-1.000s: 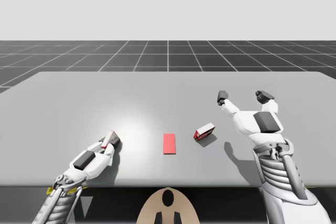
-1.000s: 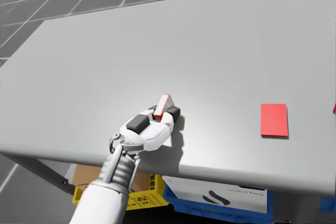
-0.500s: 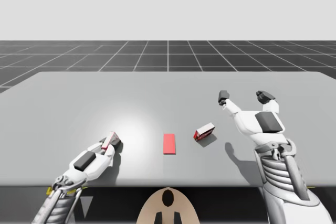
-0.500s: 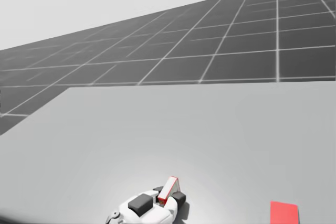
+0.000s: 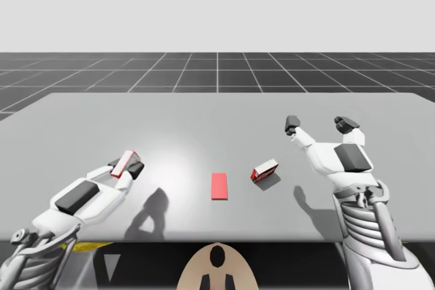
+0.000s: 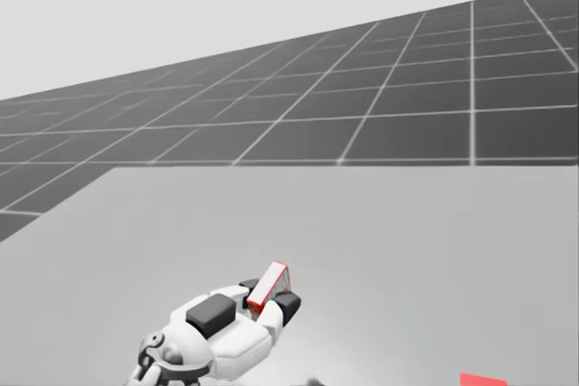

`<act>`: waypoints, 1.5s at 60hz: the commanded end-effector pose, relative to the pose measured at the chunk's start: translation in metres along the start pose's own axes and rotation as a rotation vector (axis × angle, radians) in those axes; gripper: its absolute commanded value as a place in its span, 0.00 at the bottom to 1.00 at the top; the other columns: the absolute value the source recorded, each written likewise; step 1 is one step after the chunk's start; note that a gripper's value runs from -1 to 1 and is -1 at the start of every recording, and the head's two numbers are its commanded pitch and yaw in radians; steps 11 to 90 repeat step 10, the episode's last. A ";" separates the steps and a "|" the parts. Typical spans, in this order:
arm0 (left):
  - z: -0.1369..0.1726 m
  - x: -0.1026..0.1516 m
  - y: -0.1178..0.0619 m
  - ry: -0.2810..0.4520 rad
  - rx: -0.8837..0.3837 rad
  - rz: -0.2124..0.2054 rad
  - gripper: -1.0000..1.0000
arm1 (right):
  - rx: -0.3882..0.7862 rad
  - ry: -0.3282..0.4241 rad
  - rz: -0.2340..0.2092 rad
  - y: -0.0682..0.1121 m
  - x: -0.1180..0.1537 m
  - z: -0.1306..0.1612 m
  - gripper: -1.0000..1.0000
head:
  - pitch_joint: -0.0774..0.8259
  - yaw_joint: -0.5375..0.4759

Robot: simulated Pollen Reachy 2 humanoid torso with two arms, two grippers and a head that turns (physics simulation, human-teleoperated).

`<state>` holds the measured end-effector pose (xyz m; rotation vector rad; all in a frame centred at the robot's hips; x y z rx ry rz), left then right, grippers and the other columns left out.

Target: Look at the card. If it is red, pick the object on the left. If it is green, pick the object on the right.

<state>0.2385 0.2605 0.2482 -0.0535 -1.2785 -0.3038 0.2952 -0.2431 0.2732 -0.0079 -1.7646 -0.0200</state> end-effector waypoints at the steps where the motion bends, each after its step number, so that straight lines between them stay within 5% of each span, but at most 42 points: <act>1: 0.012 0.048 0.005 -0.094 0.038 -0.056 1.00 | 0.008 0.002 -0.006 -0.001 0.000 0.001 0.00 | 0.42 0.94; 10: 0.033 0.093 0.006 -0.232 0.100 -0.136 1.00 | 0.022 0.007 -0.004 -0.001 -0.001 0.001 0.00 | 0.41 0.94; 90: 0.033 0.093 0.006 -0.232 0.100 -0.136 1.00 | 0.022 0.007 -0.004 -0.001 -0.001 0.001 0.00 | 0.41 0.94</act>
